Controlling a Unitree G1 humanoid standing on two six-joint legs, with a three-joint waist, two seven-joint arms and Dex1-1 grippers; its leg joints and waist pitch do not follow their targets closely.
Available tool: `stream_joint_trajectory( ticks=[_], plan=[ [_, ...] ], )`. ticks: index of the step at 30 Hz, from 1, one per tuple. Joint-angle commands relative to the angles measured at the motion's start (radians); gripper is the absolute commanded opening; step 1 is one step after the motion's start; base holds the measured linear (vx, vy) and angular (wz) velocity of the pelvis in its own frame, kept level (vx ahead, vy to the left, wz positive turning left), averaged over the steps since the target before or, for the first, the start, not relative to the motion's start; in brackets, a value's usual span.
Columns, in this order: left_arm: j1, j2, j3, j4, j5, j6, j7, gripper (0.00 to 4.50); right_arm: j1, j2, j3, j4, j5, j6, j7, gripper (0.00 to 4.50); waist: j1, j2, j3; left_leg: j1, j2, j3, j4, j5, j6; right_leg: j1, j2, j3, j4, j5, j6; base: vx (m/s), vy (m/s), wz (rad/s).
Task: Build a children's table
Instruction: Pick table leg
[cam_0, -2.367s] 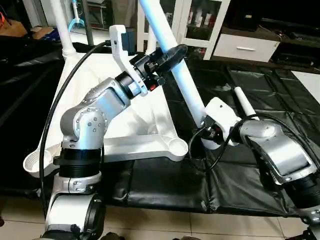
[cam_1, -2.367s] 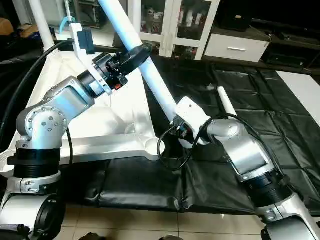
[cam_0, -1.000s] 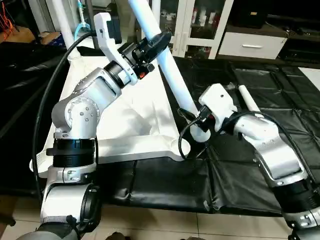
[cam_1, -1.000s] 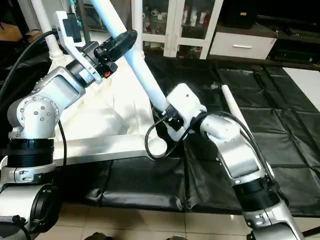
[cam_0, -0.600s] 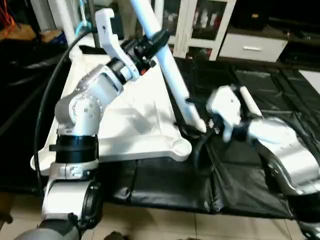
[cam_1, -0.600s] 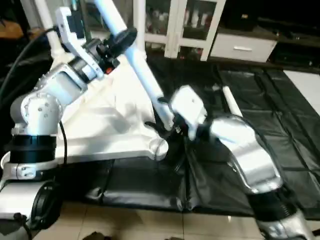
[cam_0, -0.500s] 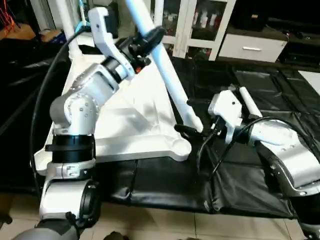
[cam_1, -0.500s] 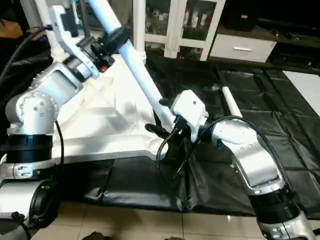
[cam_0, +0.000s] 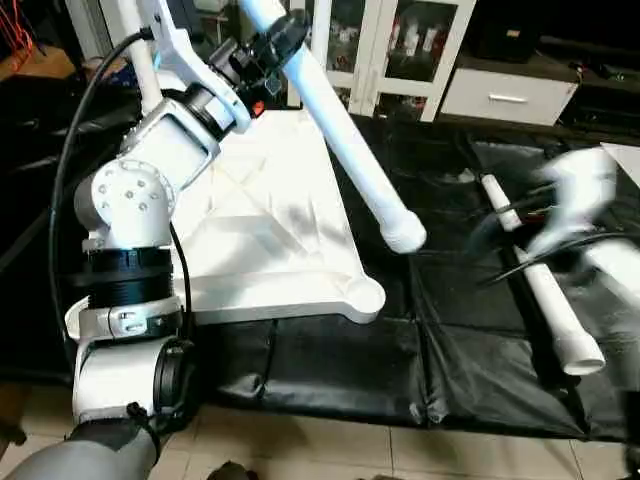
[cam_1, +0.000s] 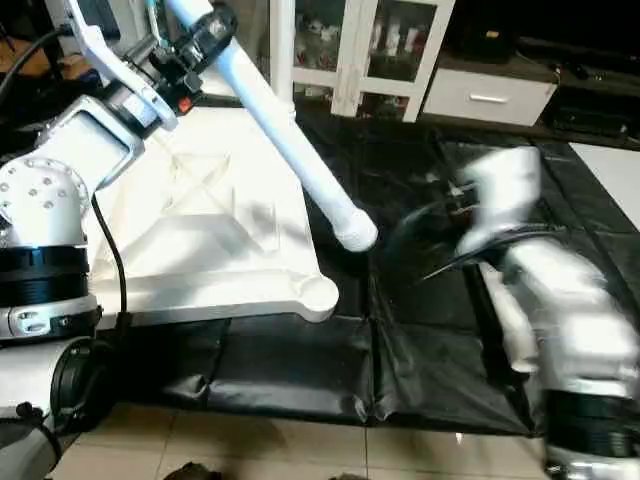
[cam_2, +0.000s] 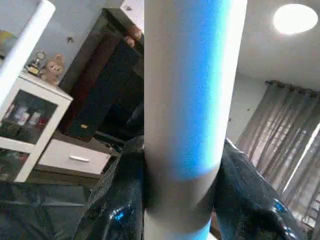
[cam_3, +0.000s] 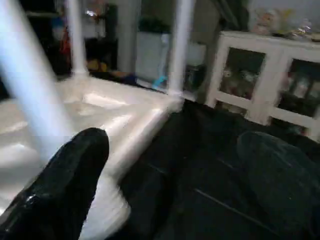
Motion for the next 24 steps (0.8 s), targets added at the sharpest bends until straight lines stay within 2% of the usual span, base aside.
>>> stream_joint_trajectory(
  ticks=[1, 2, 4, 5, 11, 15, 19, 22, 23, 24],
  plan=[
    [-0.032, -0.002, 0.0, -0.011, -0.008, 0.009, -0.006, 1.54, 0.012, -0.026, -0.053, 0.066, -0.009, 0.001, 0.0, 4.5, -0.001, -0.005, -0.081, 0.022, 0.02, -0.009, -0.063, -0.167, 0.016, 0.047, -0.041, 0.026, -0.068, -0.202, -0.201, 0.0, 0.0, 0.0],
    [-0.034, -0.003, -0.005, -0.008, -0.004, 0.008, -0.006, 1.54, 0.005, -0.045, -0.088, 0.119, -0.002, 0.0, 0.01, 4.5, -0.002, -0.007, -0.08, 0.021, 0.018, -0.008, -0.063, -0.177, 0.017, 0.048, -0.043, 0.026, -0.071, -0.23, -0.195, 0.0, 0.0, 0.0],
    [-0.035, -0.003, -0.009, -0.009, -0.006, 0.013, -0.003, 1.54, 0.0, -0.05, -0.116, 0.136, 0.031, 0.027, 0.037, 4.5, -0.002, -0.01, -0.081, 0.02, 0.017, -0.008, -0.06, -0.184, 0.024, 0.05, -0.043, 0.025, -0.074, -0.261, -0.185, 0.0, 0.0, 0.0],
    [-0.035, -0.003, -0.011, -0.011, -0.011, 0.018, 0.004, 1.54, -0.002, -0.056, -0.129, 0.145, 0.043, 0.034, 0.059, 4.5, -0.005, -0.011, -0.08, 0.016, 0.018, -0.01, -0.062, -0.178, 0.027, 0.052, -0.043, 0.024, -0.074, -0.269, -0.178, 0.0, 0.0, 0.0],
    [-0.036, -0.001, -0.017, -0.016, -0.022, 0.033, 0.0, 1.54, -0.012, -0.077, -0.125, 0.122, 0.108, 0.086, 0.117, 4.5, -0.011, -0.01, -0.079, 0.022, 0.021, -0.01, -0.061, -0.189, 0.035, 0.046, -0.042, 0.021, -0.08, -0.309, -0.175, 0.0, 0.0, 0.0],
    [-0.034, -0.009, -0.022, -0.021, -0.026, 0.035, -0.005, 1.54, -0.015, -0.091, -0.079, 0.079, 0.144, 0.117, 0.172, 4.5, -0.007, -0.012, -0.08, 0.022, 0.023, -0.01, -0.061, -0.178, 0.039, 0.046, -0.042, 0.022, -0.078, -0.295, -0.177, 0.0, 0.0, 0.0],
    [-0.033, -0.011, -0.024, -0.022, -0.025, 0.035, -0.004, 1.54, -0.057, -0.065, -0.053, 0.048, 0.148, 0.145, 0.179, 4.5, -0.007, -0.015, -0.079, 0.02, 0.024, -0.01, -0.061, -0.164, 0.037, 0.044, -0.044, 0.022, -0.076, -0.299, -0.177, 0.0, 0.0, 0.0],
    [-0.027, -0.01, -0.034, -0.033, -0.023, 0.046, -0.003, 1.54, -0.058, -0.068, 0.025, -0.009, 0.119, 0.155, 0.193, 4.5, -0.004, -0.013, -0.08, 0.021, 0.025, -0.011, -0.062, -0.156, 0.032, 0.045, -0.045, 0.023, -0.074, -0.292, -0.173, 0.0, 0.0, 0.0],
    [-0.025, -0.01, -0.041, -0.037, -0.021, 0.049, -0.006, 1.54, -0.062, -0.065, 0.06, -0.027, 0.092, 0.141, 0.189, 4.5, -0.004, -0.007, -0.08, 0.022, 0.026, -0.012, -0.063, -0.157, 0.028, 0.044, -0.045, 0.023, -0.073, -0.284, -0.176, 0.0, 0.0, 0.0],
    [-0.025, -0.01, -0.042, -0.037, -0.02, 0.05, -0.006, 1.54, -0.063, -0.064, 0.066, -0.03, 0.088, 0.138, 0.188, 4.5, -0.005, -0.009, -0.08, 0.021, 0.027, -0.012, -0.063, -0.156, 0.025, 0.043, -0.044, 0.023, -0.073, -0.279, -0.175, 0.0, 0.0, 0.0]
  ],
)
